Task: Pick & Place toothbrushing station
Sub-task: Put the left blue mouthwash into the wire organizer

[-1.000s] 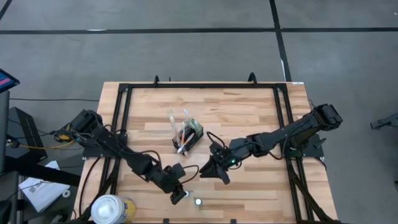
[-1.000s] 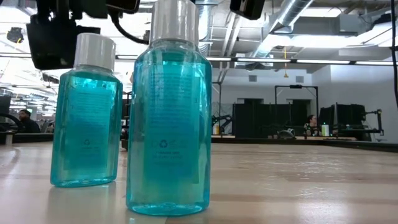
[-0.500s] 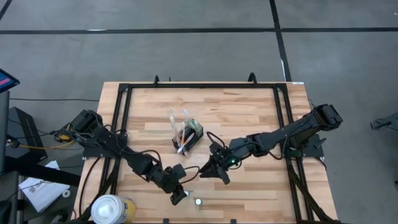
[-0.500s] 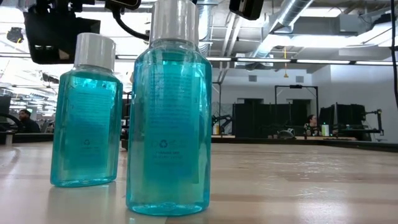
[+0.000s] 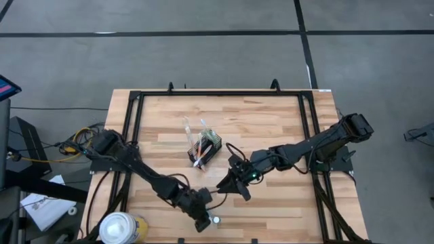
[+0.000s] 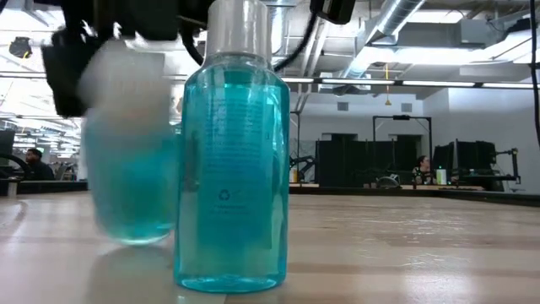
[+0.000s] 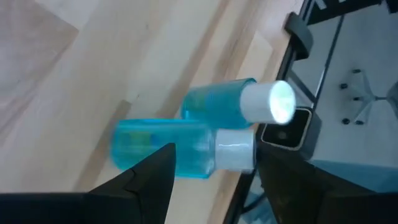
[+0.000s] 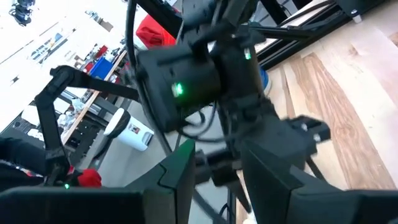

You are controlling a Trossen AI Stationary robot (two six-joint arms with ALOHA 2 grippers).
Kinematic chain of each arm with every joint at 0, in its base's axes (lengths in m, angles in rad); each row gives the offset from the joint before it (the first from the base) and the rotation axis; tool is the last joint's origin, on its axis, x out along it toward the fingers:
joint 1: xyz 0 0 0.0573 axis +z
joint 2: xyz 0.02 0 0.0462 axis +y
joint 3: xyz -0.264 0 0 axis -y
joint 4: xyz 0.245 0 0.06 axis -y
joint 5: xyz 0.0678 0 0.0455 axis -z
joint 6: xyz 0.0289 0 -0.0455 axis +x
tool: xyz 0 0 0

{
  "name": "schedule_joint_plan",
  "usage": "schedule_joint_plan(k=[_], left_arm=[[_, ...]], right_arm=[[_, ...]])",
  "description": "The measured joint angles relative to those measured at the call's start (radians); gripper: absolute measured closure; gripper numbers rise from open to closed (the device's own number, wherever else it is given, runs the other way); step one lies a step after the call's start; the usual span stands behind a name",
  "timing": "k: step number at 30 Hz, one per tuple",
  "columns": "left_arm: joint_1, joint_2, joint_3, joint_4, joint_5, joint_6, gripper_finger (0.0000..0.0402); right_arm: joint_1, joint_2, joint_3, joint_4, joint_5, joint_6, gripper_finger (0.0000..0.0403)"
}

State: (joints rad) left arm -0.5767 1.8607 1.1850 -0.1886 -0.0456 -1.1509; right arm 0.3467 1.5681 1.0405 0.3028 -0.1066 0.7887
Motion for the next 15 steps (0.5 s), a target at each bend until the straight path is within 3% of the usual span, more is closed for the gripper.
schedule_joint_plan(k=[5, 8, 12, 15], left_arm=[[0.011, 0.042, 0.021, -0.044, 0.002, -0.026, 0.0188], [0.01, 0.051, 0.02, -0.14, 0.035, -0.065, 0.021], [0.009, 0.041, 0.02, -0.146, 0.058, -0.032, 0.025], [0.016, 0.005, 0.02, -0.145, 0.078, -0.082, 0.0252]], right_arm=[[0.002, 0.0, 0.0, 0.0, 0.0, 0.021, 0.0282], [0.01, 0.0, 0.0, 0.001, 0.001, 0.023, 0.0282], [0.021, 0.0, 0.0, 0.002, 0.008, 0.024, 0.0282], [0.02, 0.0, 0.0, 0.006, 0.025, 0.021, 0.0282]])
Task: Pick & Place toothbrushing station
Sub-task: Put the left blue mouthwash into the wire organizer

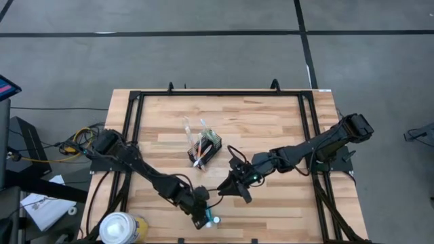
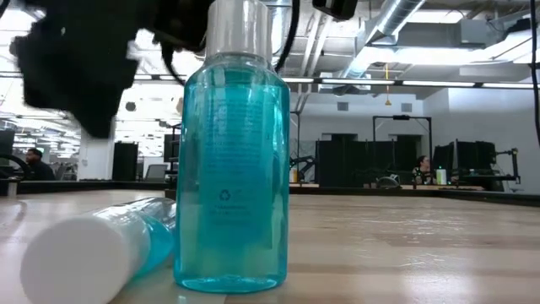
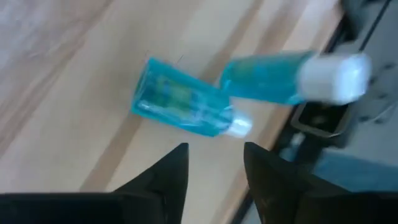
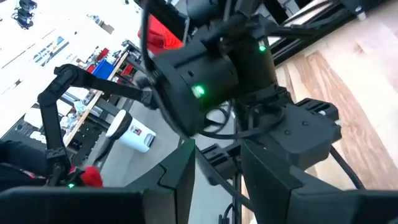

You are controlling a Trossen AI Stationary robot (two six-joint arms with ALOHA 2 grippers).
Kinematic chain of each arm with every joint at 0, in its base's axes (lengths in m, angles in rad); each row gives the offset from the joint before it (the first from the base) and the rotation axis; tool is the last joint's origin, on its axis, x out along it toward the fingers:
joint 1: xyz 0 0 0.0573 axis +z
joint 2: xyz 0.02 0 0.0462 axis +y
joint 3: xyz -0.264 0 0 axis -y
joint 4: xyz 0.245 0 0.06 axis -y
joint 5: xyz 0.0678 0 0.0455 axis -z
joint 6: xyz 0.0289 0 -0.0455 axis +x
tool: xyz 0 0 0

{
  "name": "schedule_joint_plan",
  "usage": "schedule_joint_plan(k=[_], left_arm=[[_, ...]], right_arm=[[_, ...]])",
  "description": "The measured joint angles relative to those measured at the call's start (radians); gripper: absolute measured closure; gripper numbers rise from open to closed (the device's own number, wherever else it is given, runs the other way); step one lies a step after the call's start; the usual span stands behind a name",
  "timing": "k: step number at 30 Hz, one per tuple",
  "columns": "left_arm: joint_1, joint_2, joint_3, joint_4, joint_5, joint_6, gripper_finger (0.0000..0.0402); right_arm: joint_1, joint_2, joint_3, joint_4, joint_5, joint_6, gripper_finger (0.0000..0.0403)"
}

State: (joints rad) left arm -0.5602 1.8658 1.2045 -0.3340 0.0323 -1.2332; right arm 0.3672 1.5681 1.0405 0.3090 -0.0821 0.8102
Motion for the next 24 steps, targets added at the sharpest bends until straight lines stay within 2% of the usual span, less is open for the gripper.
schedule_joint_plan(k=[5, 7, 9, 11, 14, 16, 21, 24], left_arm=[[0.034, -0.054, -0.002, 0.003, -0.121, -0.167, 0.0202], [0.057, -0.059, -0.013, 0.002, -0.108, -0.173, 0.018], [0.068, -0.057, -0.024, -0.001, -0.084, 0.003, 0.017], [0.062, -0.057, -0.027, -0.003, -0.079, 0.247, 0.0172], [0.044, -0.07, -0.027, -0.006, -0.085, 0.66, 0.0191], [0.036, -0.083, -0.025, -0.01, -0.087, 0.868, 0.0205], [0.033, -0.085, -0.027, -0.144, -0.031, 1.163, 0.0218], [0.032, -0.085, -0.031, -0.164, -0.025, 1.328, 0.0213]], right_arm=[[-0.008, 0.0, 0.0, 0.024, 0.004, -0.023, 0.0282], [-0.014, 0.0, 0.0, 0.023, 0.004, -0.031, 0.0282], [-0.016, 0.0, 0.0, 0.024, 0.004, -0.045, 0.0282], [-0.016, 0.0, 0.0, 0.025, 0.004, -0.051, 0.0282], [-0.015, 0.0, 0.0, 0.025, 0.003, -0.058, 0.0282], [-0.015, 0.0, 0.0, 0.023, 0.001, -0.058, 0.0282], [-0.014, 0.0, 0.0, 0.025, 0.0, -0.042, 0.0282], [-0.014, 0.0, 0.0, 0.035, 0.013, -0.034, 0.0282]])
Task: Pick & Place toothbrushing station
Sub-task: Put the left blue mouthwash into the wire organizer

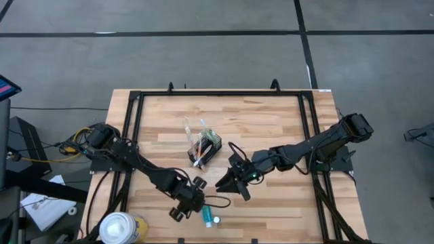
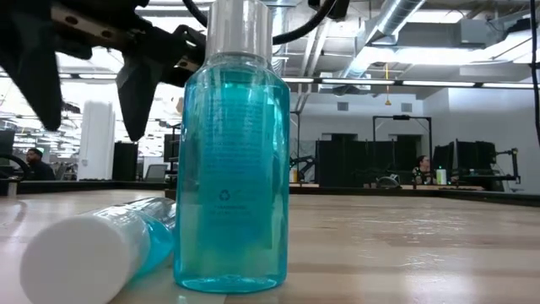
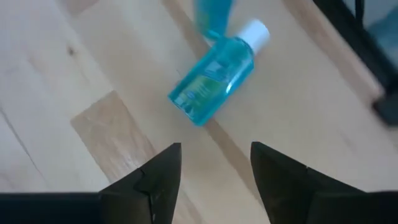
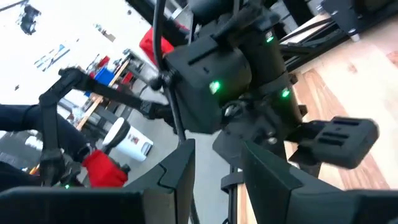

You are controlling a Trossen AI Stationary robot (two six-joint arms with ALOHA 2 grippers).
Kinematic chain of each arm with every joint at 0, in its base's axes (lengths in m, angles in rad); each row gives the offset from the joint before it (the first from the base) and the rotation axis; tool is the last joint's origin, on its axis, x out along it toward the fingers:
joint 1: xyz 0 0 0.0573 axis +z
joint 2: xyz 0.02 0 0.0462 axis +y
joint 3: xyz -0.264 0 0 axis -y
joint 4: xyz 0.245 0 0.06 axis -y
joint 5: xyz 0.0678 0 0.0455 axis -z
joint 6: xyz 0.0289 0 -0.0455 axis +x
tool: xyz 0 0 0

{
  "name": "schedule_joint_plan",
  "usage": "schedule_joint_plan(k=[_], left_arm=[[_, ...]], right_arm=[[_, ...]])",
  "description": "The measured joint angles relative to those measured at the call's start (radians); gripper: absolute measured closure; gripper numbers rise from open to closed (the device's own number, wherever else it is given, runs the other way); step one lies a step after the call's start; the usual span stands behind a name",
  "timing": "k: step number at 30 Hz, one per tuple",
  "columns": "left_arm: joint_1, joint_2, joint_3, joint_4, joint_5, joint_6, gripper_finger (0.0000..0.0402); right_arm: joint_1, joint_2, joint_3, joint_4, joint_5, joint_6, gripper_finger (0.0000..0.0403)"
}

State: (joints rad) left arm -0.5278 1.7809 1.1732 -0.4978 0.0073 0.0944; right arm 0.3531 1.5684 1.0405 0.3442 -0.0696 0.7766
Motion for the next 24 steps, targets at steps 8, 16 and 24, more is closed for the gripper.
schedule_joint_plan(k=[8, 16, 24], left_arm=[[0.005, 0.0, -0.014, 0.035, -0.006, 0.206, 0.02], [-0.04, 0.0, -0.014, 0.22, 0.023, 0.292, 0.0211], [-0.09, 0.035, -0.013, 0.296, 0.062, 0.35, 0.0219]], right_arm=[[-0.027, 0.0, 0.0, 0.009, 0.105, 0.059, 0.0282], [-0.078, 0.0, 0.0, 0.002, 0.121, 0.081, 0.0282], [-0.131, 0.0, 0.0, 0.002, 0.12, 0.088, 0.0282]])
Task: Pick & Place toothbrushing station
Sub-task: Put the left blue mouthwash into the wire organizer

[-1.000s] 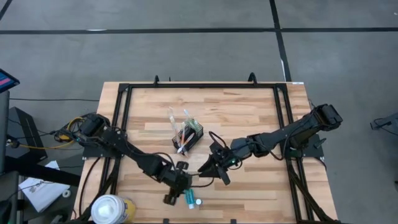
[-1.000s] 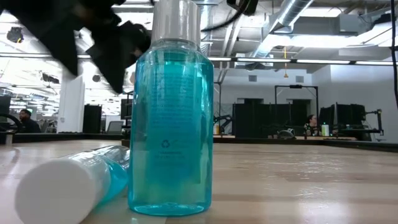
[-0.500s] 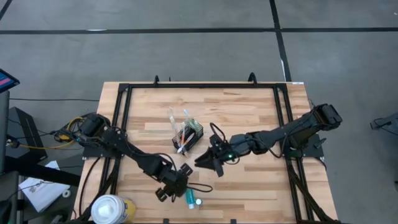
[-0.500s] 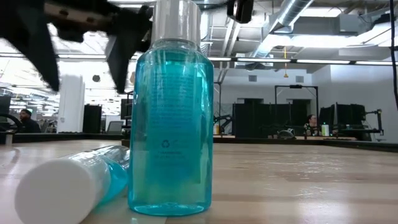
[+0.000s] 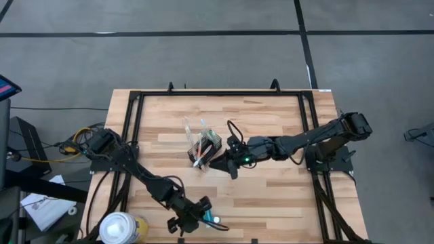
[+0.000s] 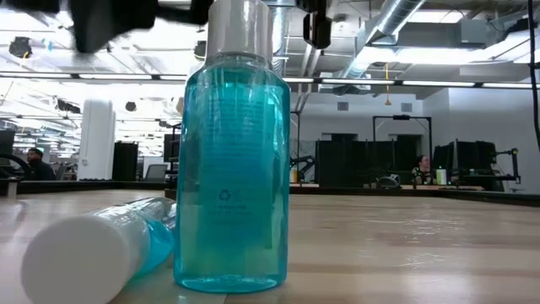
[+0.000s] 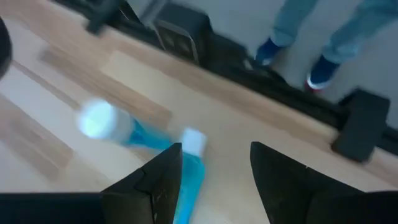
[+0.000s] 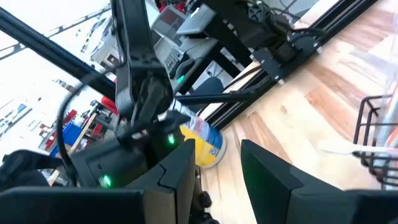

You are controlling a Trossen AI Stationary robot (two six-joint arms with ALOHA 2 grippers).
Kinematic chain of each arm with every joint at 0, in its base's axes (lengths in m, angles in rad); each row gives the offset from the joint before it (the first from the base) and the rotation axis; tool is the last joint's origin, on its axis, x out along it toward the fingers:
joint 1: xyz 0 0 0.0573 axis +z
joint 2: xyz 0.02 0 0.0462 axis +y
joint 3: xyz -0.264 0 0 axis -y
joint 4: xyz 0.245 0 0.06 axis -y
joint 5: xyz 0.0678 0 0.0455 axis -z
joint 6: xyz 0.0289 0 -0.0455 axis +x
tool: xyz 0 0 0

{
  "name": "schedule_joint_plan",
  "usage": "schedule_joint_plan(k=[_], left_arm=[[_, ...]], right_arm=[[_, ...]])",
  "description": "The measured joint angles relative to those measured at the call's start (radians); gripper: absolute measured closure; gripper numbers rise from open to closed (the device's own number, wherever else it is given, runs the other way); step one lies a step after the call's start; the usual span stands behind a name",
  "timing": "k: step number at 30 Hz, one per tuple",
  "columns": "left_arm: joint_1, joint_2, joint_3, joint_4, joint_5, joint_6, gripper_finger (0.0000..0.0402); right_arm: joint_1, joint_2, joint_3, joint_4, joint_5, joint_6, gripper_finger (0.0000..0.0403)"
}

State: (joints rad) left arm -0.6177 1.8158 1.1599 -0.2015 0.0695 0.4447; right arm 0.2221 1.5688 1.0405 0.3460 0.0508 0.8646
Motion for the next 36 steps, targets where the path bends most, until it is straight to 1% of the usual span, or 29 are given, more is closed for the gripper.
schedule_joint_plan(k=[4, 6, 11, 17, 22, 26, 28, 32, 36], left_arm=[[0.013, 0.06, 0.001, -0.009, 0.012, -0.037, 0.022], [0.016, 0.083, 0.002, -0.01, 0.033, -0.031, 0.022], [0.013, 0.139, 0.037, -0.006, 0.043, 0.002, 0.022], [0.015, 0.144, 0.09, 0.001, 0.032, 0.057, 0.022], [0.037, 0.144, 0.12, 0.006, 0.035, 0.101, 0.022], [0.063, 0.167, 0.119, 0.001, 0.057, 0.101, 0.022], [0.07, 0.187, 0.12, 0.004, 0.088, 0.11, 0.022], [0.065, 0.22, 0.13, 0.002, 0.108, 0.171, 0.022], [0.064, 0.228, 0.137, 0.01, 0.131, 0.18, 0.022]], right_arm=[[-0.018, 0.0, 0.0, 0.01, 0.0, 0.0, 0.0282], [-0.019, 0.0, 0.0, 0.014, 0.002, 0.0, 0.0282], [-0.017, 0.0, 0.0, 0.014, 0.002, 0.0, 0.0282], [-0.018, 0.0, 0.0, 0.009, 0.002, -0.004, 0.0282], [-0.023, 0.0, 0.0, 0.008, 0.0, -0.019, 0.0282], [-0.029, 0.0, 0.0, 0.012, 0.0, -0.031, 0.0282], [-0.031, 0.0, 0.0, 0.017, 0.0, -0.035, 0.0282], [-0.036, 0.0, 0.0, 0.026, -0.001, -0.037, 0.0282], [-0.041, 0.0, 0.0, 0.036, -0.001, -0.049, 0.0282]])
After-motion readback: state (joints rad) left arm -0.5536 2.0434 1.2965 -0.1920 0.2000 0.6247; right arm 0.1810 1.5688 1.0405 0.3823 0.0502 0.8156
